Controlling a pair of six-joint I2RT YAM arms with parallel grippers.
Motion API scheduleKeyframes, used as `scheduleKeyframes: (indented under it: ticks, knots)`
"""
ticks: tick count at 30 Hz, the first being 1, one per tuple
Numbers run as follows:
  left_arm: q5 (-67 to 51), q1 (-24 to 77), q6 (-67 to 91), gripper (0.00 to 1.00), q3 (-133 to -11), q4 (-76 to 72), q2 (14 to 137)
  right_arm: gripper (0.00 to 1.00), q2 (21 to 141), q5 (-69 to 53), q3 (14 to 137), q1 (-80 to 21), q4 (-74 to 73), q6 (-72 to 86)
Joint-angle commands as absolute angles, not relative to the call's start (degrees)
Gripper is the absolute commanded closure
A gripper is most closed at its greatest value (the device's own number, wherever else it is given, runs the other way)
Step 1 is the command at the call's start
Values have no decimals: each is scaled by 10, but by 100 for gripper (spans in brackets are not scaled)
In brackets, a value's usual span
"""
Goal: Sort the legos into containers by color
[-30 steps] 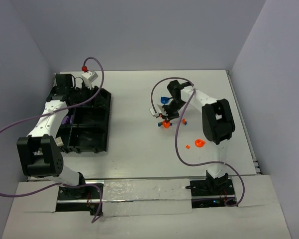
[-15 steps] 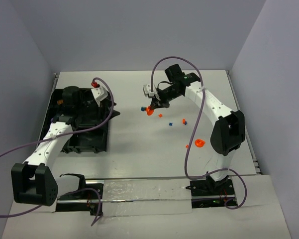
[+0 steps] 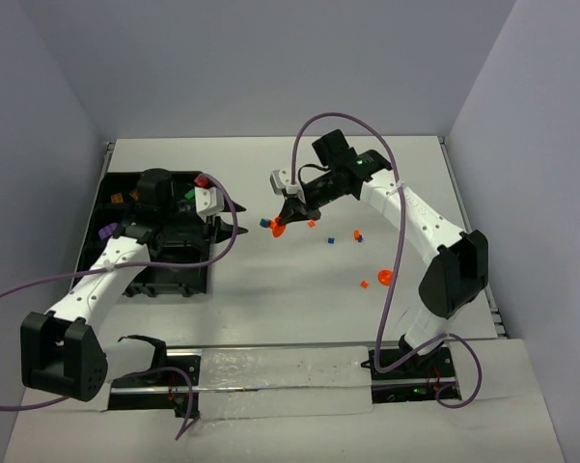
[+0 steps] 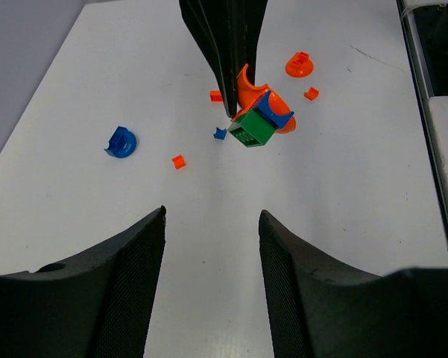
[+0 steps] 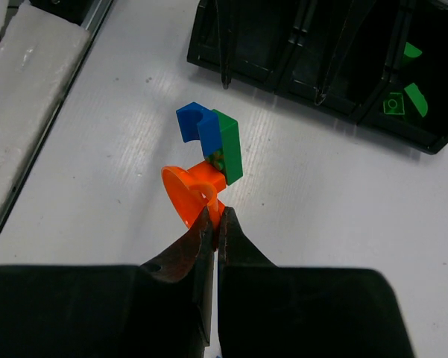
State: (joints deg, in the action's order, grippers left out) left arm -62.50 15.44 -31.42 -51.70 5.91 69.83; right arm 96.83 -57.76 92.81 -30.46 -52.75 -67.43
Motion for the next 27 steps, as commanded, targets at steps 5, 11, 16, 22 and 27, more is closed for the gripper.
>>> scheduleKeyframes:
  ticks: [5, 11, 16, 22, 27]
  knots:
    - [-684, 170, -412, 47, -553, 80, 667, 100, 974, -600, 972, -319, -581, -705]
    - [-694, 179, -475, 46, -573, 126, 672, 100, 984, -603, 989, -325, -603, -715]
    - [-698, 185, -493, 43, -581, 137, 675, 100, 993, -604, 1001, -327, -615, -718]
    - [-701, 192, -527, 43, -598, 170, 686, 100, 999, -609, 1012, -330, -616, -713]
    - [-701, 198, -531, 47, -601, 172, 685, 100, 1005, -610, 1019, -332, -618, -715]
